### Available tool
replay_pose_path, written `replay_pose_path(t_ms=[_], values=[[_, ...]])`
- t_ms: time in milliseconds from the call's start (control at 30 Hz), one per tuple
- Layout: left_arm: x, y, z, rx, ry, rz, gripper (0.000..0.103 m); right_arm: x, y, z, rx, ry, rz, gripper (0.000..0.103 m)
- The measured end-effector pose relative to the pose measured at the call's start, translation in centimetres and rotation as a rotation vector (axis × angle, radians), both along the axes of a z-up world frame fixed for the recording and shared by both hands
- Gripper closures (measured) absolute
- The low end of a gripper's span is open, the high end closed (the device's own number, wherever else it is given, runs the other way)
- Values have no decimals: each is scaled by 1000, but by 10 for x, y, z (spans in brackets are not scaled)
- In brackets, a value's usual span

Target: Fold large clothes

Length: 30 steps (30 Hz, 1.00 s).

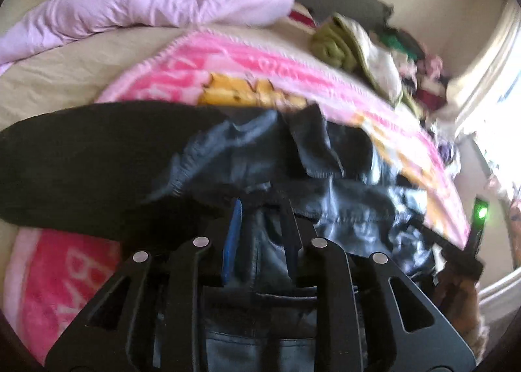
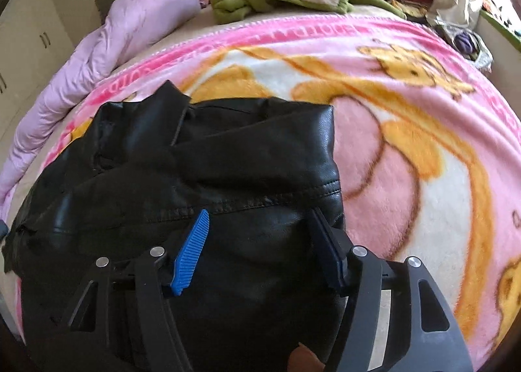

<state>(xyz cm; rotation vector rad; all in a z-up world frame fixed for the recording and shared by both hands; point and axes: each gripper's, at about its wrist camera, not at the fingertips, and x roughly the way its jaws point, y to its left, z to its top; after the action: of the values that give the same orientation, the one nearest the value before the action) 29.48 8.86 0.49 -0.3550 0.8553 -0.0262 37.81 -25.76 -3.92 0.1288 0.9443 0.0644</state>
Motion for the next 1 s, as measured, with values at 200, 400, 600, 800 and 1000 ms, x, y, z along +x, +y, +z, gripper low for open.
replay_pose_path(t_ms=[200, 400, 600, 800, 1000], values=[[18, -16, -48, 114, 144, -16, 82, 0, -3, -3, 4, 3, 6, 42], [17, -20, -52, 156, 141, -19, 82, -19, 2, 12, 8, -29, 39, 40], [5, -28, -25, 170, 72, -19, 66, -66, 19, 35, 56, -95, 141, 40], [-10, -45, -5, 133, 23, -55, 53, -85, 38, 30, 36, -76, 191, 40], [-16, -71, -25, 174, 89, -109, 38, -93, 44, 19, -1, -45, 195, 40]])
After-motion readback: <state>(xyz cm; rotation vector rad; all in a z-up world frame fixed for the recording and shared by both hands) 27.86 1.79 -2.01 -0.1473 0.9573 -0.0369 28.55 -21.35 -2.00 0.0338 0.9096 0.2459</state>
